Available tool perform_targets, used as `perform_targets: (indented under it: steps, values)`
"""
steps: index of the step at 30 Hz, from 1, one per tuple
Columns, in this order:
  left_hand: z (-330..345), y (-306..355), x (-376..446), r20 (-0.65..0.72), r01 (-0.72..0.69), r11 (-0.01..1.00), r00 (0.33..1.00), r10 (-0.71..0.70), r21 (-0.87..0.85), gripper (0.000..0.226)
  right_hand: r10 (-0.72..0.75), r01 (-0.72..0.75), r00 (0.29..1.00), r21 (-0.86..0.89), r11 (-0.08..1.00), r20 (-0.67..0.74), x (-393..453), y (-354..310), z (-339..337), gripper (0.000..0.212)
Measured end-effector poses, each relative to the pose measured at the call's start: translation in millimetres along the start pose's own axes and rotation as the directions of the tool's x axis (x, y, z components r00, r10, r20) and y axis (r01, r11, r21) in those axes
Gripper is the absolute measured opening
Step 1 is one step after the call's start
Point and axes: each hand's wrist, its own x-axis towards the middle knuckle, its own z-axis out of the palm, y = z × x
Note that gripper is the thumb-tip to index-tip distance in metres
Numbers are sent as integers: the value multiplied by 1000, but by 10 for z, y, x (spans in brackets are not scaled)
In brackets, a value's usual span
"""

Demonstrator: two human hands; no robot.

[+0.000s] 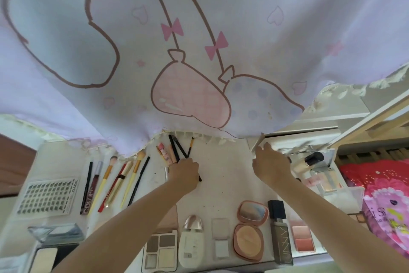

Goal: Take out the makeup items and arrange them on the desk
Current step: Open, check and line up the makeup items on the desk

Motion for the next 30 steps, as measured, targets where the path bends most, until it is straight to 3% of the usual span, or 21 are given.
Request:
perform_targets:
  steps: [3, 7, 10, 14, 18, 21, 23, 25, 27, 29, 30]
  values:
    - [6, -202, -75, 1, 89, 995, 996, -89, -50, 31, -140, 139, 988, 24, 990, 57, 89, -301, 24, 33]
    - [11, -443, -184, -9, 164, 982, 986, -165, -90, 34, -248, 216, 956, 202, 955, 153, 292, -745, 198, 33]
    - [54, -604, -257, -1, 197, 972, 980, -198, -132, 35, -258, 182, 942, 323, 929, 213, 388, -1057, 314, 35]
    - [137, -784, -332, 32, 242, 948, 970, -241, -206, 37, -218, 127, 942, 330, 935, 255, 477, -1310, 494, 27]
    - [201, -875, -358, 49, 284, 905, 958, -284, -316, 38, -172, 63, 950, 379, 923, 260, 523, -1354, 574, 14]
    - [172, -851, -316, 67, 294, 833, 952, -298, -469, 37, -181, 61, 959, 465, 883, 218, 514, -1305, 562, 17]
    - [123, -812, -235, 112, 310, 641, 937, -331, -702, 35, -231, 107, 959, 546, 831, 163, 450, -1229, 548, 16]
    - [50, -752, -137, 208, 298, 203, 904, -373, -933, 26, -259, 128, 959, 636, 761, 117, 361, -1131, 532, 16]
    - [-77, -659, -73, 323, 262, -206, 873, -367, -943, 22, -249, 98, 963, 734, 671, 99, 254, -1019, 494, 13]
    - [-189, -554, -38, 364, 187, -464, 871, -329, -866, 26, -247, 55, 963, 821, 568, 106, 147, -923, 438, 18]
    - [-235, -496, -20, 360, 147, -538, 878, -316, -830, 28, -257, 40, 960, 847, 531, 116, 101, -882, 411, 18]
